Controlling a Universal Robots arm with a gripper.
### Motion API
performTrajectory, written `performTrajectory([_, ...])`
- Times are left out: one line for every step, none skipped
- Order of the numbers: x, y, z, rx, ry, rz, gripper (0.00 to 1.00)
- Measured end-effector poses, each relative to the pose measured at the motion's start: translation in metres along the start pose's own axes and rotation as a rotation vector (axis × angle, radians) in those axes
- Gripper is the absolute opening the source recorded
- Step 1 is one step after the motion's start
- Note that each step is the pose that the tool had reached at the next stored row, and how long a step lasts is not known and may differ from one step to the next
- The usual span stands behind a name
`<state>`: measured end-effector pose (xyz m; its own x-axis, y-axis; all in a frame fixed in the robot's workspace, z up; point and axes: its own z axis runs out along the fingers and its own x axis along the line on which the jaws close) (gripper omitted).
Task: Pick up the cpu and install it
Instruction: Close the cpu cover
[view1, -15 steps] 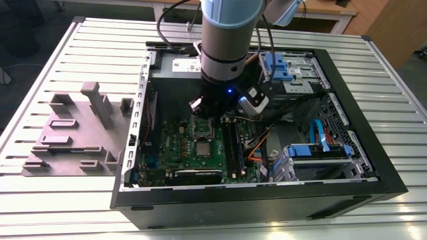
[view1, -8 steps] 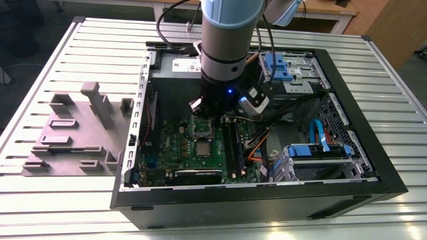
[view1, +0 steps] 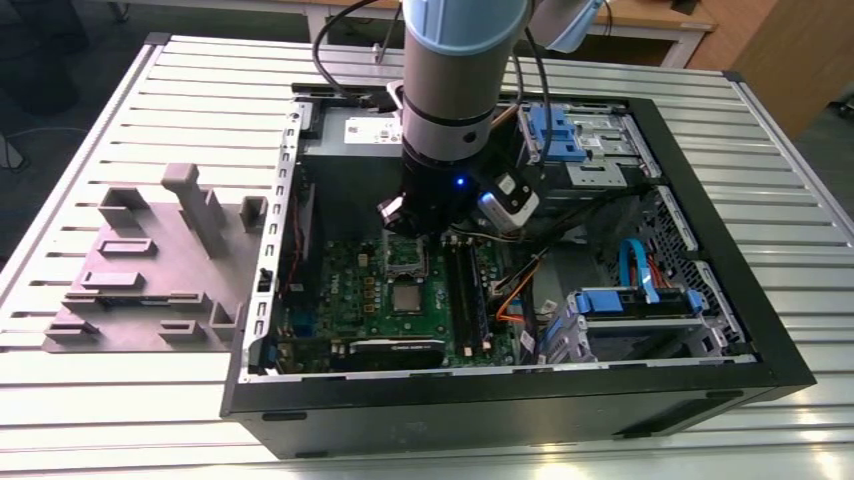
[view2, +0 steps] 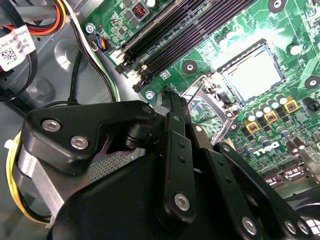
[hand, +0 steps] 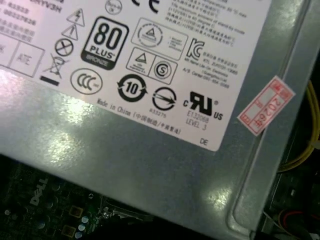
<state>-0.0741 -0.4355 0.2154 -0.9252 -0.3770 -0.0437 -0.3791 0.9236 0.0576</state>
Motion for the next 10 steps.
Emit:
performTrajectory([0.0001,-0.0002,0.0000,-0.0001,0.0001,-0.002,0.10])
performTrajectory([0.0001,-0.0002,0.0000,-0.0002,0.0003,-0.006,0.10])
performTrajectory([0.0001,-0.0002,0.0000,-0.0003,0.0004,-0.008,0.10])
performTrajectory([0.0001,-0.0003,0.0000,-0.0004,0.0004,-0.009,0.10])
performTrajectory([0.0001,-0.0003,0.0000,-0.0005,0.0004,-0.009,0.10])
performTrajectory([0.0001,-0.0003,0.0000,-0.0004,0.0005,-0.009,0.10])
performTrajectory([0.0001,-0.0003,0.0000,-0.0004,0.0005,-0.009,0.10])
performTrajectory([0.0002,-0.0003,0.0000,-0.0002,0.0009,-0.009,0.10])
performTrajectory([0.0002,-0.0003,0.0000,-0.0002,0.0009,-0.009,0.10])
performTrajectory([0.0002,-0.0003,0.0000,-0.0002,0.0009,-0.009,0.10])
